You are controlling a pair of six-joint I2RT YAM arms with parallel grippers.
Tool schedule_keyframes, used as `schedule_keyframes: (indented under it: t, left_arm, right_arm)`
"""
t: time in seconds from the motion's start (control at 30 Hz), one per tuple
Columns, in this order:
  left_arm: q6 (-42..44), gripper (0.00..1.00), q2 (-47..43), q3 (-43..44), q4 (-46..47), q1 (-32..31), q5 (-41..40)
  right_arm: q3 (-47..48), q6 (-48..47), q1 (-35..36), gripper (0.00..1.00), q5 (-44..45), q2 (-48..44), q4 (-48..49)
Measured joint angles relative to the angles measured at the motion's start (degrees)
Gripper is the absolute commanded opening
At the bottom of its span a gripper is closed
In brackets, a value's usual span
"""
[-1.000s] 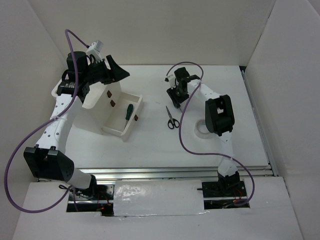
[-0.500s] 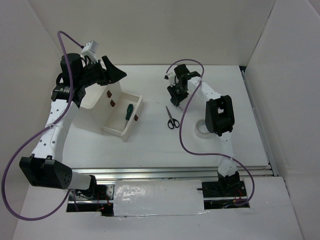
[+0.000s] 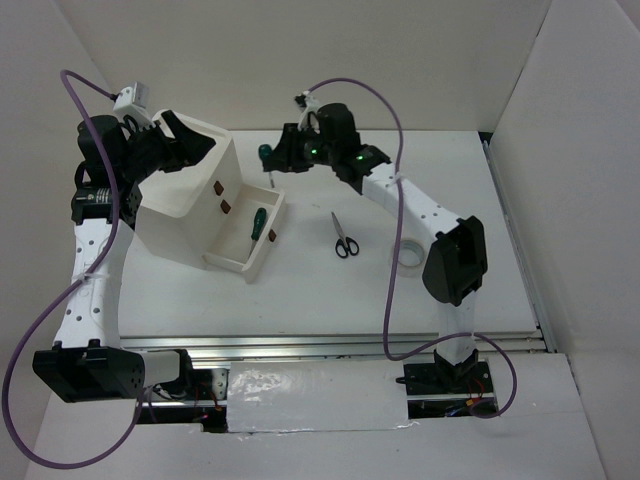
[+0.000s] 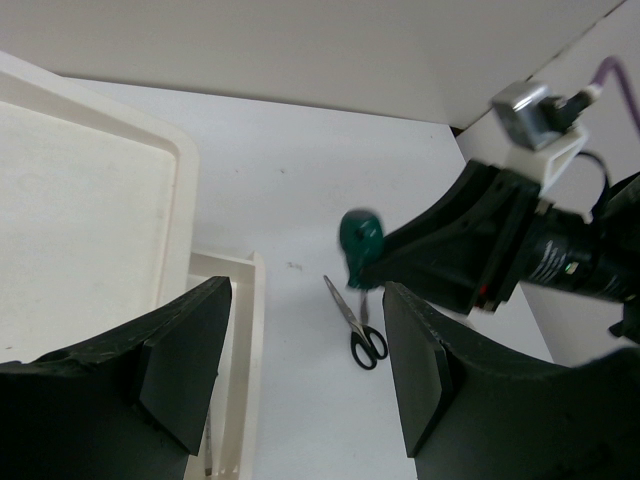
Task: Sort the tools into containers
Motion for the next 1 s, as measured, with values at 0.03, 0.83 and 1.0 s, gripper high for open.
schedule_keyframes:
  t: [0.03, 0.83, 1.0]
  left_arm:
    - [0.1, 0.75, -0.2, 0.0, 0.0, 0.5, -0.1]
    - [8.6, 0.8, 1.3, 3.0, -5.2, 8.5, -8.6]
    - [9.9, 0.74, 1.9, 3.0, -5.9, 8.9, -8.2]
  right_arm:
    - [0.3, 2.9, 1.7, 0.0, 0.0, 1.2, 1.6]
    - [3.1, 27.3, 12.9, 0.56, 8.2, 20.2, 12.6]
    - [-0.3, 27.4, 12.7, 0.58, 7.8, 20.2, 13.1]
